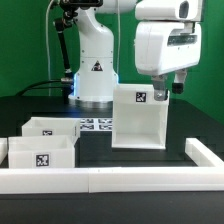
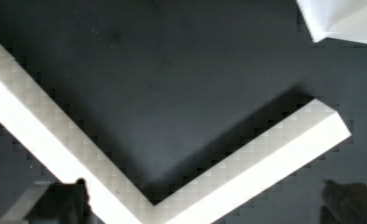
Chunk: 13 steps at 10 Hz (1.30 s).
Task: Assemble drawer
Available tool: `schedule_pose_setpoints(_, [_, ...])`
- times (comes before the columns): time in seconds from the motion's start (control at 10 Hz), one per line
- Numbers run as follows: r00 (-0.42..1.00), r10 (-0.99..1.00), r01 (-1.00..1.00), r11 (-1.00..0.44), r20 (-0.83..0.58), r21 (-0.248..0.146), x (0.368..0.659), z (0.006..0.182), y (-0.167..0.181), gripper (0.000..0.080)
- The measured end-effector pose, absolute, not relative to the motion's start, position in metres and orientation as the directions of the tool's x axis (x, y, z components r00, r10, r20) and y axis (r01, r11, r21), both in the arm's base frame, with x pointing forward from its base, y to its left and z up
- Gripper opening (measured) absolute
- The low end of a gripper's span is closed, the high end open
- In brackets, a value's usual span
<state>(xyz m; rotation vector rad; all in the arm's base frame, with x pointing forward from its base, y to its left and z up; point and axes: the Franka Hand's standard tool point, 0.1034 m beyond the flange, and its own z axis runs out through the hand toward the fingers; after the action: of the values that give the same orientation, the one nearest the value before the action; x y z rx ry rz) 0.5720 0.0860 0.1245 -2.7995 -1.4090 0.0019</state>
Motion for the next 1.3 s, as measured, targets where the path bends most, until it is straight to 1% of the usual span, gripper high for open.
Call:
schedule_pose_setpoints(0.6, [0.607, 0.794, 0.794, -0.607, 0.004, -0.007, 0.572, 0.124, 0.085, 0.065])
schedule_pose_setpoints(0.7, [0.66, 0.751, 0.751, -0.661, 0.011, 0.0, 0.566, 0.125, 0.082, 0.065])
schedule_pose_setpoints(0.9, [0.774, 0.633, 0.633, -0.774, -0.001, -0.003, 0.546, 0.126, 0.08, 0.065])
schedule_pose_setpoints(1.0, [0.831, 0.556, 0.556, -0.831, -0.003, -0.003, 0.543, 0.127, 0.08, 0.065])
schedule_pose_setpoints(1.3, [0.916, 0.402, 0.402, -0.916, -0.002, -0.005, 0.543, 0.126, 0.081, 0.065])
